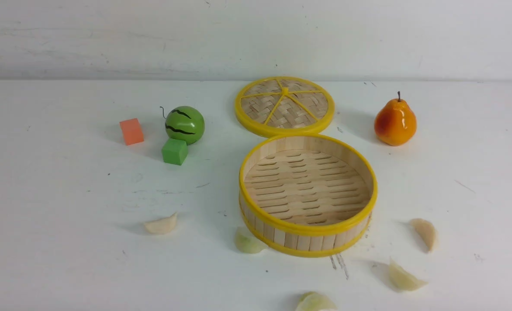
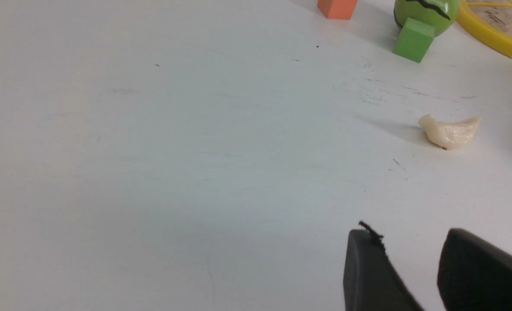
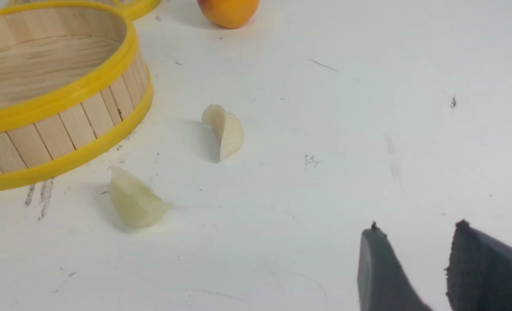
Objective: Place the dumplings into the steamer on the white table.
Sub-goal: 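Reach for and grasp a dumpling on the table with the left gripper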
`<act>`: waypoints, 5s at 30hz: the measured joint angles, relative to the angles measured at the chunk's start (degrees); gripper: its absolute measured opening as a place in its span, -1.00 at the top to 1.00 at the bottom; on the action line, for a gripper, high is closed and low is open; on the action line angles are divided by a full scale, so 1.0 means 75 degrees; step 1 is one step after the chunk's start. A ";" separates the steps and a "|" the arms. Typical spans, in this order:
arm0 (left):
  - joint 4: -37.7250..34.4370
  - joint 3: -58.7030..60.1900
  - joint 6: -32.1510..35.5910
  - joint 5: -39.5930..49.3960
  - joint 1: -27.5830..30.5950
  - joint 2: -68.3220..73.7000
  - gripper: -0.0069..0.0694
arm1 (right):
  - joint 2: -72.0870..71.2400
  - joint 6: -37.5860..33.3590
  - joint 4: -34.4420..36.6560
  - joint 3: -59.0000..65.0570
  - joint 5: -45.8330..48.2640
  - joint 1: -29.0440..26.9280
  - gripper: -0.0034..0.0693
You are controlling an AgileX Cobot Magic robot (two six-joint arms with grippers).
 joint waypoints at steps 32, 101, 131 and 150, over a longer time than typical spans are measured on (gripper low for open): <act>0.0000 0.0000 0.0000 0.0000 0.0000 0.0000 0.20 | 0.0000 0.0000 -0.0067 0.0000 0.0000 0.0000 0.25; -0.5817 -0.3539 0.0799 0.1205 0.0000 0.1008 0.27 | 0.0242 -0.1780 0.6929 -0.1594 0.0188 0.0000 0.48; 0.0619 -0.9035 -0.0562 0.5549 -0.3785 1.1413 0.55 | 0.7614 -0.3198 0.2763 -0.6278 0.4623 0.3066 0.94; 0.1137 -1.1512 -0.0632 0.5417 -0.3710 1.4327 -0.63 | 0.7603 -0.3198 0.2771 -0.6278 0.4271 0.3066 0.90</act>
